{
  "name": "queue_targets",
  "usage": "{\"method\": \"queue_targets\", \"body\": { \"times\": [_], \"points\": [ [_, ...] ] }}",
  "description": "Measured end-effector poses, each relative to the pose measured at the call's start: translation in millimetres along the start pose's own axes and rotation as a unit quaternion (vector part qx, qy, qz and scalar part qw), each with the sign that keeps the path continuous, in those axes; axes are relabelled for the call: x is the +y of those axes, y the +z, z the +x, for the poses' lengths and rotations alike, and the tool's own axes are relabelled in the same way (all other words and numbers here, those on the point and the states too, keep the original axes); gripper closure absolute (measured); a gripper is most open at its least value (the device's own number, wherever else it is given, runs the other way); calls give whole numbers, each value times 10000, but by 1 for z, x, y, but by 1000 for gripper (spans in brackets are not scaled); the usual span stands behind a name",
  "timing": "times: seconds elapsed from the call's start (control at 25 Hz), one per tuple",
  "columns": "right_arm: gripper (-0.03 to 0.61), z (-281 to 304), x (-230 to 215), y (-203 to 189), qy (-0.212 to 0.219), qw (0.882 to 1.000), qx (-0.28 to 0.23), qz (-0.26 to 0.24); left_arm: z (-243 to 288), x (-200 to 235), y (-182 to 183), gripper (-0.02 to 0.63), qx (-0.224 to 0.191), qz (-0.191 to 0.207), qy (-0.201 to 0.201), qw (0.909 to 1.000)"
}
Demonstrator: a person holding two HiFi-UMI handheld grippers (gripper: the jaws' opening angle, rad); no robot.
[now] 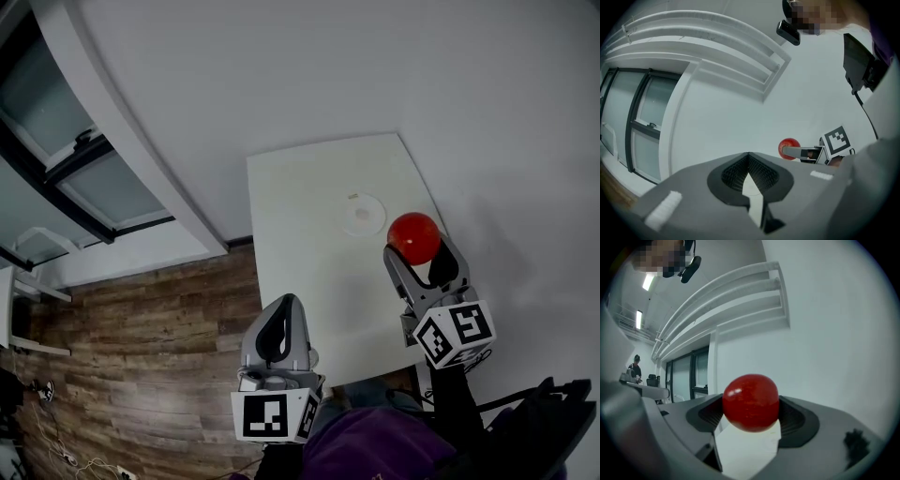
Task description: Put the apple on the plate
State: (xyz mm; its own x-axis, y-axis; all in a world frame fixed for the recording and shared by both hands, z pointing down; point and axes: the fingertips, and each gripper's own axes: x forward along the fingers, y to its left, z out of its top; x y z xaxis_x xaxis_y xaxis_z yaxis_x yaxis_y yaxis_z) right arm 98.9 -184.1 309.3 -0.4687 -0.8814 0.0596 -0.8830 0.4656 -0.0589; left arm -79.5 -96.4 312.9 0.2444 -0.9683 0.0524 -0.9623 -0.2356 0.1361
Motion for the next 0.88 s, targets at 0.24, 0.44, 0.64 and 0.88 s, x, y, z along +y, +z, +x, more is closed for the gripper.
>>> {"method": "queue_targets", "body": {
  "times": [0.24, 0.44, 0.64, 0.88],
  "points": [
    [215, 63, -23, -26, 149, 9994, 323, 37, 46, 19, -14, 607, 228, -74, 212, 9995],
    [215, 145, -53, -77, 268, 9960, 839, 137, 112, 52, -39, 606, 513, -141, 448, 9976],
    [215, 151, -60, -102, 267, 9931, 1140, 98, 114, 52, -51, 607, 667, -193, 521, 9962],
    [215, 151, -68, -137, 245, 9867, 1601, -121, 111, 45, -60, 606, 877, -248, 521, 9945]
  ]
}}
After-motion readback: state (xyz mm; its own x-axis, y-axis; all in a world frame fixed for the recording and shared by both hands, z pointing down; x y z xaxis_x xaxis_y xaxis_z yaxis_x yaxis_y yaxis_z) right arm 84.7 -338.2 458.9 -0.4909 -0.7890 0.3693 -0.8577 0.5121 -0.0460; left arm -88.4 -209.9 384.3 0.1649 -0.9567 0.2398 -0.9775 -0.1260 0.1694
